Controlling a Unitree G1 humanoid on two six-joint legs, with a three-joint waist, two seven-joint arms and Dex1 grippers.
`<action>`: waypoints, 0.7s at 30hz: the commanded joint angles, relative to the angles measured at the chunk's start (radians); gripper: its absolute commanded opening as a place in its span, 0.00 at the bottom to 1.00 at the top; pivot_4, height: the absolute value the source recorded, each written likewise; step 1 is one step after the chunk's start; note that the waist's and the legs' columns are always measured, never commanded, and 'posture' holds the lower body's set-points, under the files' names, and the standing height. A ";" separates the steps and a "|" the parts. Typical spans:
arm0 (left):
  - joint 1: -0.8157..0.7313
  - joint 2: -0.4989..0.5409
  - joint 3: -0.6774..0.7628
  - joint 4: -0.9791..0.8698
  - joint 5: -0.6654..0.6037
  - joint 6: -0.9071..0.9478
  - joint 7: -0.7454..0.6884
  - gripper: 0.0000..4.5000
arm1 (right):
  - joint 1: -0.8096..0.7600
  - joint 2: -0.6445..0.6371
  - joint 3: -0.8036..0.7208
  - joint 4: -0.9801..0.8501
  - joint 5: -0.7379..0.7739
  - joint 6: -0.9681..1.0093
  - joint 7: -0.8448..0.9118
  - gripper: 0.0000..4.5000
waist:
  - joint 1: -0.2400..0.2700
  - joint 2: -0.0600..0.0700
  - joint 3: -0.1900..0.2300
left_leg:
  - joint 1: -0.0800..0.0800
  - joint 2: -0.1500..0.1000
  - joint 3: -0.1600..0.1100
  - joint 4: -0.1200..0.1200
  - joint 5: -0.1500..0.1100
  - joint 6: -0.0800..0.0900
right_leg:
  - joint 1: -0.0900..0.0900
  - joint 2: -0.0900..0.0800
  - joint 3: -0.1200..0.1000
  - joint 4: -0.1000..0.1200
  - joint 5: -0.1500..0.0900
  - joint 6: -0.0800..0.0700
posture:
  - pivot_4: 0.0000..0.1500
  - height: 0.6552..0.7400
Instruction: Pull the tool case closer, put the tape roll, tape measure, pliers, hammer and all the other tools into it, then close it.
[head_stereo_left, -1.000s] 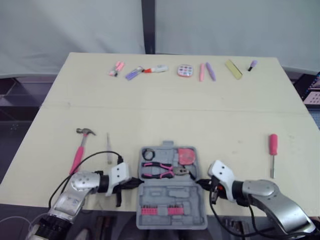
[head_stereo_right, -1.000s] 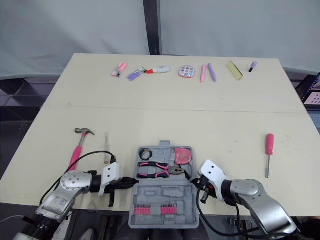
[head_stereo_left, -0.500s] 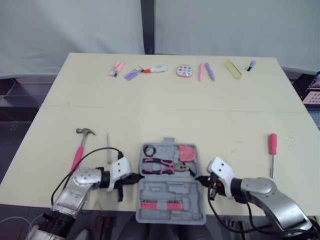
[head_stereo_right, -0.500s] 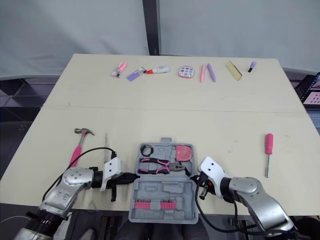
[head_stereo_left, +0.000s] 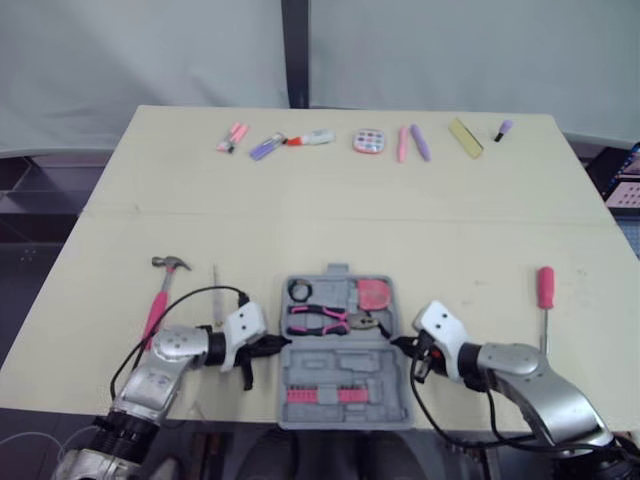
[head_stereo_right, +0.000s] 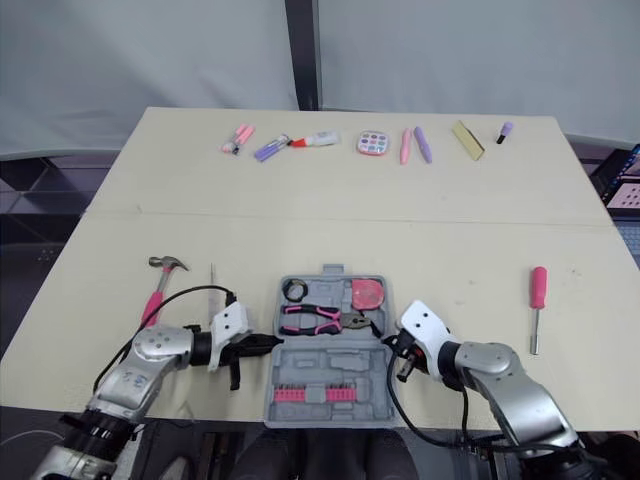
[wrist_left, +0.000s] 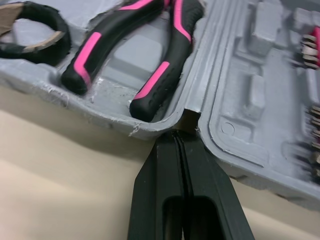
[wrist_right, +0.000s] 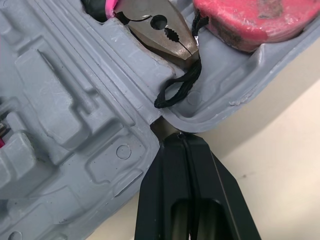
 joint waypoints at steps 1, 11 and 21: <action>-0.028 -0.031 -0.014 -0.011 -0.007 -0.014 0.008 0.01 | -0.017 0.024 0.017 -0.003 0.003 -0.017 -0.007 0.01 | 0.000 0.000 0.000 | 0.000 0.000 0.000 0.000 0.000 0.000 | -0.001 0.000 0.000 0.002 0.000 0.000 | 1.00 1.00; -0.055 -0.049 -0.012 0.022 0.002 -0.019 0.023 0.01 | -0.042 0.049 0.015 0.029 -0.024 -0.020 -0.018 0.01 | -0.001 -0.001 0.000 | 0.000 0.000 0.000 0.001 0.000 0.000 | -0.002 0.000 0.000 0.004 0.000 0.000 | 1.00 1.00; -0.070 -0.057 -0.007 0.052 0.011 -0.036 0.030 0.01 | -0.051 0.067 0.011 0.039 -0.038 -0.019 -0.028 0.01 | -0.001 -0.001 -0.001 | 0.000 0.000 0.000 0.002 0.000 0.000 | -0.002 0.000 0.000 0.005 0.000 0.000 | 1.00 1.00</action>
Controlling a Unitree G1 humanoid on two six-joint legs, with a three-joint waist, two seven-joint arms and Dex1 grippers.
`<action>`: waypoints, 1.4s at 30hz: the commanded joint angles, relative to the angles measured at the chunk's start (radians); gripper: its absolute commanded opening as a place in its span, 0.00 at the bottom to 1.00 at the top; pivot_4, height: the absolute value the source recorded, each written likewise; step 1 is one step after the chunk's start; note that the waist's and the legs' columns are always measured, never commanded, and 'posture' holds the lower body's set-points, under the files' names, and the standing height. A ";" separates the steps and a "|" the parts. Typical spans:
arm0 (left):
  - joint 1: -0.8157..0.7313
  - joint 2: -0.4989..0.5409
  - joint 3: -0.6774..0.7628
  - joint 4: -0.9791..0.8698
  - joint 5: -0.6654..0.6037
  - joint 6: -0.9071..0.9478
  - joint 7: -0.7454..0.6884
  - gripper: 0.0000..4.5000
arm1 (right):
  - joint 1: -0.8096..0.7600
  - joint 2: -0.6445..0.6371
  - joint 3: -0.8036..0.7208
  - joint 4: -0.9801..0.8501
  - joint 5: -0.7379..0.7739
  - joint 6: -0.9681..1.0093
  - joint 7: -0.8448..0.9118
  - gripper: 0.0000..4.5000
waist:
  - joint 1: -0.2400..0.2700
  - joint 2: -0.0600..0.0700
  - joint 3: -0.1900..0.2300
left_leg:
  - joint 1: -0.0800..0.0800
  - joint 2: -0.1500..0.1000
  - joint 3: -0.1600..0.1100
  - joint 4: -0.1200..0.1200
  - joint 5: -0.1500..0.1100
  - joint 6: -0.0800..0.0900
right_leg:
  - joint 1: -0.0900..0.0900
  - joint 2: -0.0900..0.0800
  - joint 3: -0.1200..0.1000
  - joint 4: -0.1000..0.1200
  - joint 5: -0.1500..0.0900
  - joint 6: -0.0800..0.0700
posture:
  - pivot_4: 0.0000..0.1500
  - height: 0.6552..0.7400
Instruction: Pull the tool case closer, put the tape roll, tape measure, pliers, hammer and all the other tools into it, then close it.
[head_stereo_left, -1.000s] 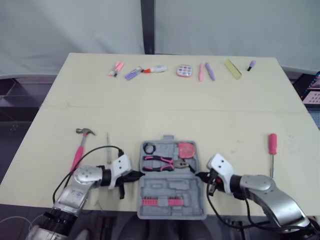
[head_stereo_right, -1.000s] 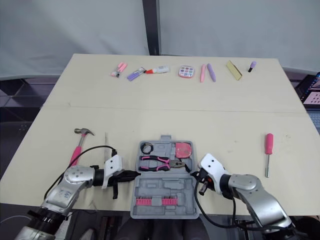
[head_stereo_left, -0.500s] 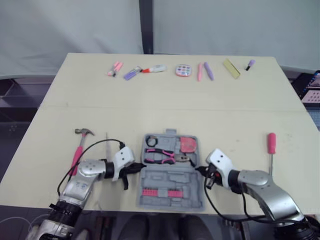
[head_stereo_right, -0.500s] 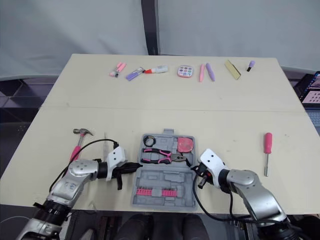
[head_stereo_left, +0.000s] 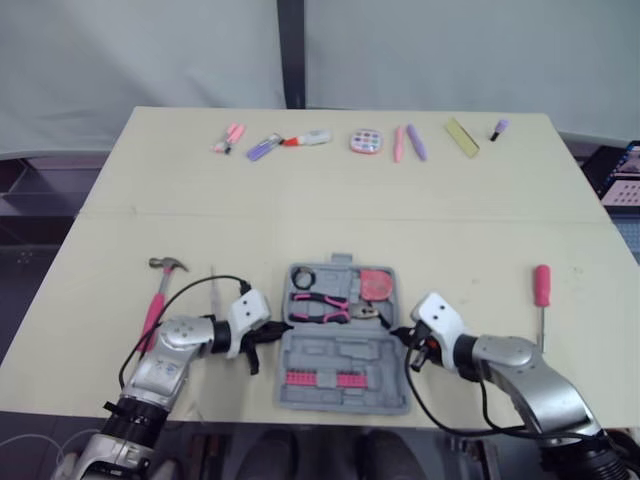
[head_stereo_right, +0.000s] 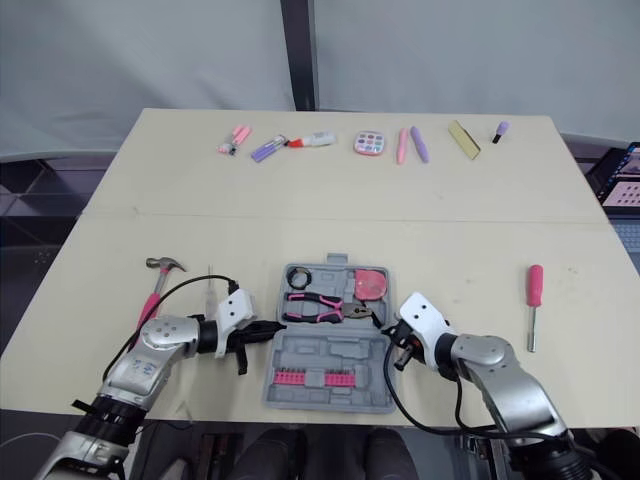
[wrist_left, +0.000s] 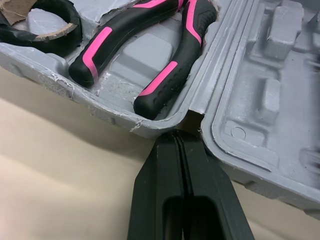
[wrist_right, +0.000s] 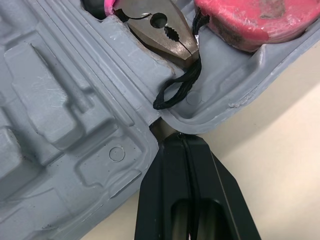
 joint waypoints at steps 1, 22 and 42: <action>-0.023 -0.024 -0.010 0.000 -0.005 -0.027 0.006 0.01 | -0.010 0.021 0.015 -0.009 0.002 -0.011 -0.014 0.01 | 0.000 0.000 0.000 | 0.000 0.000 0.000 0.000 0.000 0.000 | 0.000 0.000 0.000 0.000 0.000 0.000 | 1.00 1.00; -0.020 -0.003 0.010 0.040 0.003 -0.037 0.009 0.01 | -0.019 -0.012 0.014 0.036 -0.011 -0.020 0.017 0.01 | 0.000 0.000 0.000 | 0.000 0.000 0.000 0.001 0.000 0.000 | 0.000 0.000 0.000 0.001 0.000 0.000 | 1.00 1.00; -0.084 -0.021 0.012 0.115 0.004 -0.065 0.021 0.01 | -0.085 0.018 0.021 0.080 -0.014 -0.033 0.003 0.01 | -0.001 0.000 0.000 | 0.000 0.000 0.000 0.001 0.000 0.000 | -0.001 0.000 0.000 0.002 0.000 0.000 | 1.00 1.00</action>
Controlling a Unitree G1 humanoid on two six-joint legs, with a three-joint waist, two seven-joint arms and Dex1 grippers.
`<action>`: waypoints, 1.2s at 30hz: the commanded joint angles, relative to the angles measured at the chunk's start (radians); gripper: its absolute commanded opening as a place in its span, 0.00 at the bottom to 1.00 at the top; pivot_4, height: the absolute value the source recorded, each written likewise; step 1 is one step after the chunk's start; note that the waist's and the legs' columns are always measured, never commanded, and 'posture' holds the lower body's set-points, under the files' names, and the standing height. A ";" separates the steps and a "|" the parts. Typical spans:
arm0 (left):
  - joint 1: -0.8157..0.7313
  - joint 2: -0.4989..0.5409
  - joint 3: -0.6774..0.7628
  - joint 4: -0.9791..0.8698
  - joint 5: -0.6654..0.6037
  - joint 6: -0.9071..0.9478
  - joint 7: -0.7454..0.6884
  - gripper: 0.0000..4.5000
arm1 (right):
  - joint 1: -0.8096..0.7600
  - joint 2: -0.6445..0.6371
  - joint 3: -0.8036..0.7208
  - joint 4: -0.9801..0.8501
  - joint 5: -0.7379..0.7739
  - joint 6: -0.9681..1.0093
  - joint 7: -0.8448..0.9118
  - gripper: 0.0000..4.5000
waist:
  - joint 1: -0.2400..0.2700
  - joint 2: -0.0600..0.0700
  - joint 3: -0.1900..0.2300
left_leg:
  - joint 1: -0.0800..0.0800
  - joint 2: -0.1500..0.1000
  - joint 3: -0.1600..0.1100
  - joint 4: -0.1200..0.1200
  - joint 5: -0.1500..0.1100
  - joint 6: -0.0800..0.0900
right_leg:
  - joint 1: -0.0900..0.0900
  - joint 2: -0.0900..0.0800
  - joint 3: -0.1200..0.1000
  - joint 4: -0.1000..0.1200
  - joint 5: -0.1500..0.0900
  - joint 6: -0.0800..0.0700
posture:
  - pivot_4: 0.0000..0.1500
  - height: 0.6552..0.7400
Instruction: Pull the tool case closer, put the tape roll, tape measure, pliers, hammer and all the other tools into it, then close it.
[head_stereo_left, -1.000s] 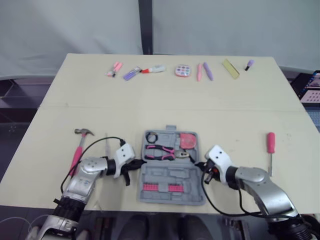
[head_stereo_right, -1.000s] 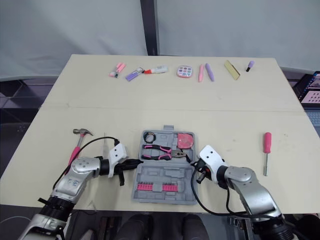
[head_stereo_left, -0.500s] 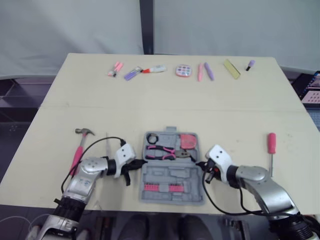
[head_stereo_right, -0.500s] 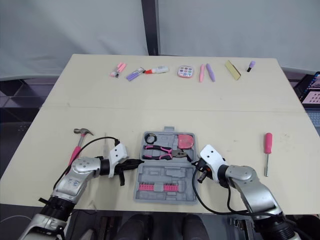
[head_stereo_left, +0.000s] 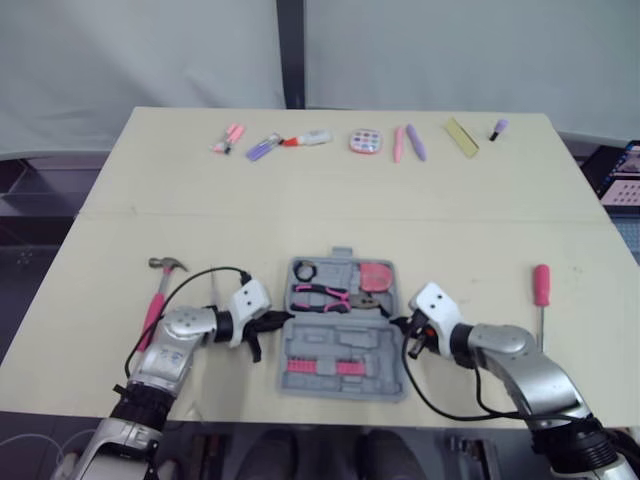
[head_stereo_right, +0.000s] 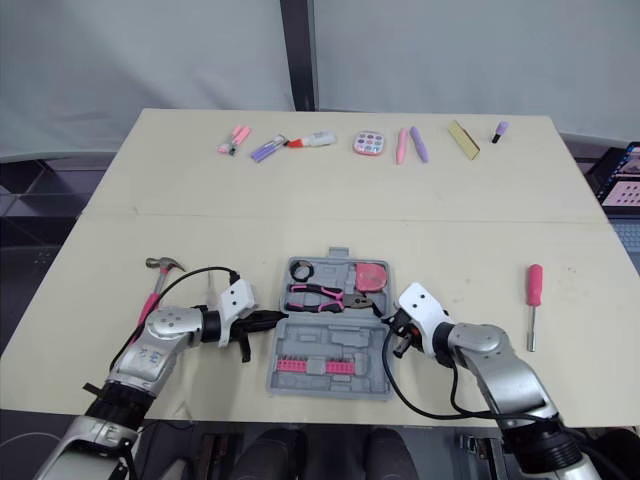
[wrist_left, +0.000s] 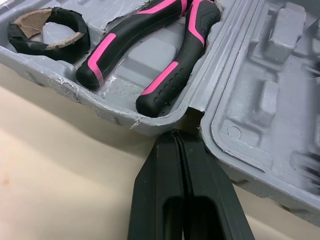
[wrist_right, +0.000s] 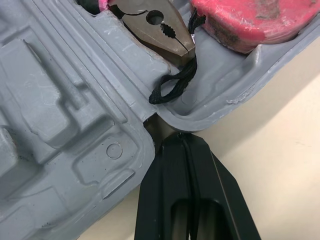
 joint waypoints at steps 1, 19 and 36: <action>-0.007 -0.005 0.006 -0.001 0.000 -0.012 0.011 0.01 | -0.008 0.009 0.011 -0.008 0.001 -0.012 0.000 0.01 | 0.000 0.000 0.000 | 0.000 0.000 0.000 0.000 0.000 0.000 | 0.000 0.000 0.000 0.000 0.000 0.000 | 1.00 1.00; 0.052 0.050 0.041 -0.111 -0.036 0.046 -0.007 0.01 | 0.040 -0.047 -0.031 -0.011 0.013 -0.032 0.017 0.01 | 0.000 0.000 0.000 | 0.000 0.000 0.000 -0.001 0.000 0.000 | 0.000 0.000 0.000 0.000 0.000 0.000 | 1.00 1.00; 0.412 0.212 0.412 -0.571 -0.357 0.220 -0.074 0.01 | 0.277 -0.168 -0.290 -0.317 0.264 0.028 0.120 0.01 | 0.002 0.000 0.000 | -0.002 0.003 -0.002 -0.004 -0.001 0.000 | 0.002 -0.001 0.004 -0.009 0.000 0.000 | 1.00 1.00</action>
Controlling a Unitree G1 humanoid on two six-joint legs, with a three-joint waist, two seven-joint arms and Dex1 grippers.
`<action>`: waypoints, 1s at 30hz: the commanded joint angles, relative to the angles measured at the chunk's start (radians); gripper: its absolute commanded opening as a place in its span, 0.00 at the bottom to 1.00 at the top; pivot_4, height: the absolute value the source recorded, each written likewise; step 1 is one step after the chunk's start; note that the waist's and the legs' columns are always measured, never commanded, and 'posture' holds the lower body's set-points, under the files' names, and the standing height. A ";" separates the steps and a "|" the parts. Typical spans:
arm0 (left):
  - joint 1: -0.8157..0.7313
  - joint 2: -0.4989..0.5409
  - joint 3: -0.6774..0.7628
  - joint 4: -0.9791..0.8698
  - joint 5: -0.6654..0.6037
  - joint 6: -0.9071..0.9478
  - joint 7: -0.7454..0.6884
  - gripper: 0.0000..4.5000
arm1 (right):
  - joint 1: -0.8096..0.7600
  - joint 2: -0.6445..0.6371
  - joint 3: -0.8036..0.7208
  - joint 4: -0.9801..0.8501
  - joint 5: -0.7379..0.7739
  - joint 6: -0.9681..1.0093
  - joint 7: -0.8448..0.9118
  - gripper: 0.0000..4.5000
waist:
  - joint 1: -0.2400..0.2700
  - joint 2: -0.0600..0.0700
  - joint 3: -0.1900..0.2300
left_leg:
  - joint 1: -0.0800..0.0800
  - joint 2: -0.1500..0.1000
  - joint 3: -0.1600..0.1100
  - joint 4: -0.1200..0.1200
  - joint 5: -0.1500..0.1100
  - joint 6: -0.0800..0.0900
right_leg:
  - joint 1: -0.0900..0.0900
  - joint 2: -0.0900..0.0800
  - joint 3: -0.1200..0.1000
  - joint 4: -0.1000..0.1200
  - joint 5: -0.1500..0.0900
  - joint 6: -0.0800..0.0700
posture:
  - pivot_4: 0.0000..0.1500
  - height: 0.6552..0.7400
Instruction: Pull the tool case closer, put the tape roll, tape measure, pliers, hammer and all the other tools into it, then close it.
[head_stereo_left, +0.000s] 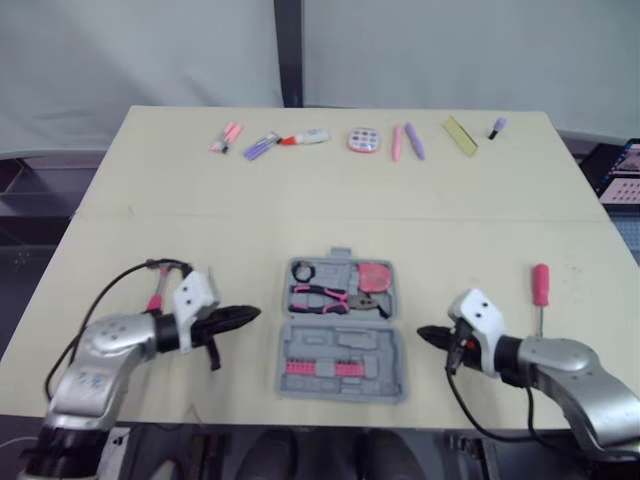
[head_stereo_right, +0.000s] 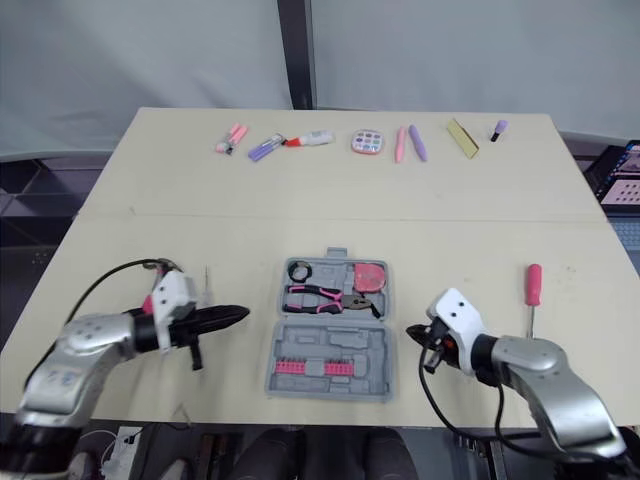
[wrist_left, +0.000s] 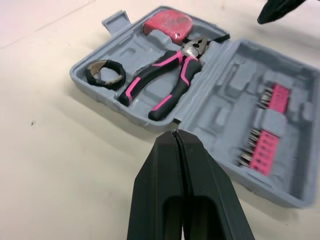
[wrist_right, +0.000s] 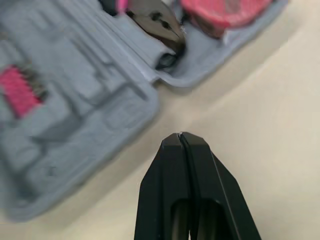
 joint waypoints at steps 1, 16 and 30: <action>0.121 0.009 0.108 -0.069 -0.068 -0.019 -0.019 0.01 | 0.066 -0.018 -0.066 -0.066 0.034 -0.042 0.028 0.01 | 0.001 0.000 0.000 | 0.000 0.000 0.000 -0.001 0.000 0.000 | 0.002 0.000 0.000 -0.003 0.000 0.000 | 1.00 1.00; 0.530 -0.115 0.237 -0.101 -0.047 -0.270 -0.009 0.55 | 0.275 -0.037 -0.146 -0.024 0.076 -0.179 0.124 0.63 | 0.005 0.000 0.000 | 0.004 0.001 0.000 -0.001 0.000 0.000 | 0.015 0.000 0.000 -0.023 0.000 0.000 | 1.00 1.00; 0.582 -0.151 0.234 -0.018 -0.007 -0.425 0.005 1.00 | 0.377 -0.049 -0.180 -0.017 0.083 -0.237 0.177 1.00 | 0.004 -0.001 0.000 | 0.005 0.002 0.002 -0.003 -0.001 0.001 | 0.017 0.001 -0.001 -0.026 0.000 0.000 | 1.00 1.00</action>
